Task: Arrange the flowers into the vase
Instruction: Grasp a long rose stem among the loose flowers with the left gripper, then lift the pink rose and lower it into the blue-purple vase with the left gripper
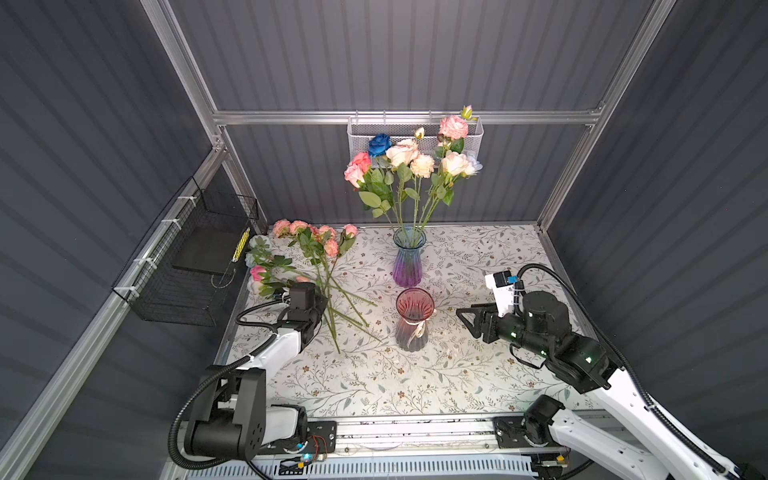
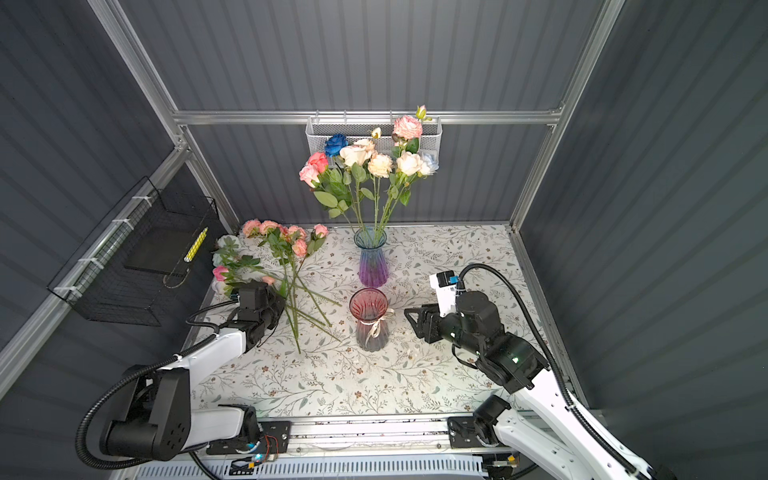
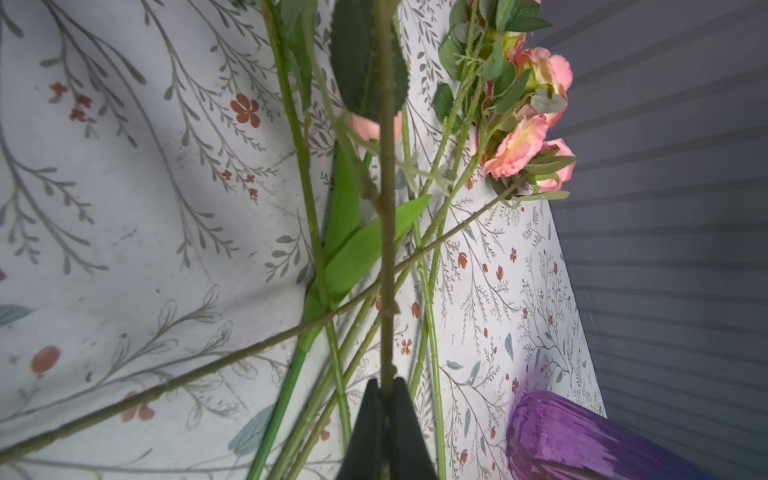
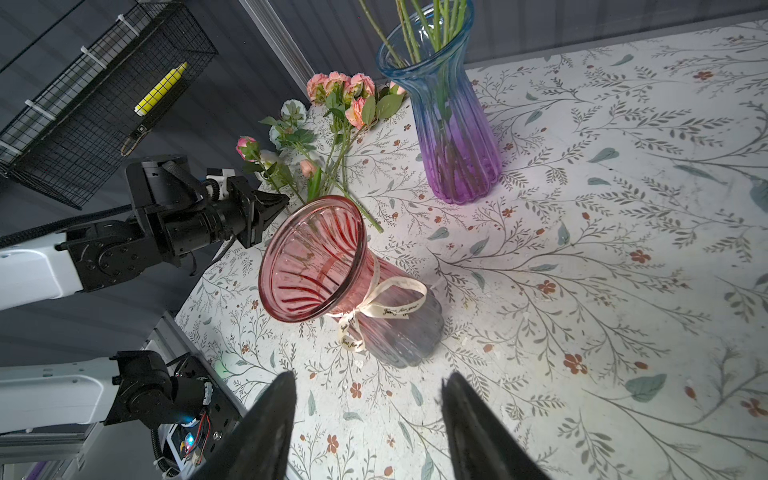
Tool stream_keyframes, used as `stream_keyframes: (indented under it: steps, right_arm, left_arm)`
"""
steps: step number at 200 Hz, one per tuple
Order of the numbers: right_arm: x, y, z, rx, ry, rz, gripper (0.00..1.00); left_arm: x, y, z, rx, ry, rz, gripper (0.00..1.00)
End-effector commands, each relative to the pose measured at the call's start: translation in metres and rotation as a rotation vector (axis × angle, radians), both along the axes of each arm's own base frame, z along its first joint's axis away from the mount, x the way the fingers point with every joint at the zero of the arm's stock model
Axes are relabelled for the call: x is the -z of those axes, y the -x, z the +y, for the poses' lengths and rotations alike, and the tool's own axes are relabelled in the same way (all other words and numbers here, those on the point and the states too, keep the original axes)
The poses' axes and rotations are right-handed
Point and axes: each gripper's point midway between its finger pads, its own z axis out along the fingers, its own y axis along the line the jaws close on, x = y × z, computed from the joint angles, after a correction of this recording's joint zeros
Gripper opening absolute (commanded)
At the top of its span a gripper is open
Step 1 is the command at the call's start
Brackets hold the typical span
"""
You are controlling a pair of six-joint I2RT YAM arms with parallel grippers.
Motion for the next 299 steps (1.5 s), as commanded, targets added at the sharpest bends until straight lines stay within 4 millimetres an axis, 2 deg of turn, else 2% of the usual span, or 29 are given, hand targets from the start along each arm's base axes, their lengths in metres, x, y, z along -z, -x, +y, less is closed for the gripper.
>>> stream_keyframes:
  steps: [1, 30, 74, 93, 117, 141, 168, 208, 245, 280, 299]
  right_arm:
    - [-0.005, 0.001, -0.003, -0.001, 0.005, -0.012, 0.59]
    - [-0.008, 0.002, -0.004, 0.002, 0.0, -0.016, 0.6]
    - [-0.017, 0.003, -0.002, -0.006, -0.014, -0.023, 0.61]
    - [-0.02, 0.003, -0.002, -0.005, -0.017, -0.025, 0.61]
    - [-0.024, 0.003, -0.003, -0.003, -0.024, -0.029, 0.61]
    - [-0.028, 0.003, -0.003, -0.002, -0.029, -0.032, 0.61]
    - [-0.033, 0.003, -0.004, 0.002, -0.031, -0.037, 0.61]
    - [-0.035, 0.007, -0.006, 0.005, -0.037, -0.033, 0.6]
    - [-0.041, 0.01, -0.009, 0.006, -0.049, -0.042, 0.6]
    - [-0.044, 0.011, -0.008, 0.003, -0.051, -0.043, 0.6]
    - [-0.043, 0.01, -0.008, 0.003, -0.052, -0.042, 0.6]
  left_arm:
    - [-0.039, -0.001, -0.014, 0.068, -0.055, -0.066, 0.0]
    - [-0.095, 0.004, -0.04, 0.165, -0.127, -0.148, 0.0]
    - [-0.198, 0.016, -0.054, 0.277, -0.26, -0.312, 0.0]
    - [-0.248, 0.024, -0.069, 0.35, -0.312, -0.424, 0.0]
    - [-0.311, 0.037, -0.108, 0.488, -0.362, -0.613, 0.0]
    - [-0.353, 0.052, -0.161, 0.628, -0.421, -0.77, 0.0]
    - [-0.374, 0.064, -0.214, 0.711, -0.494, -0.884, 0.0]
    - [-0.386, 0.062, -0.251, 0.739, -0.528, -0.999, 0.0]
    - [-0.389, 0.055, -0.264, 0.724, -0.516, -1.062, 0.0]
    - [-0.407, 0.058, -0.268, 0.731, -0.507, -1.102, 0.0]
    - [-0.398, 0.056, -0.269, 0.747, -0.532, -1.078, 0.0]
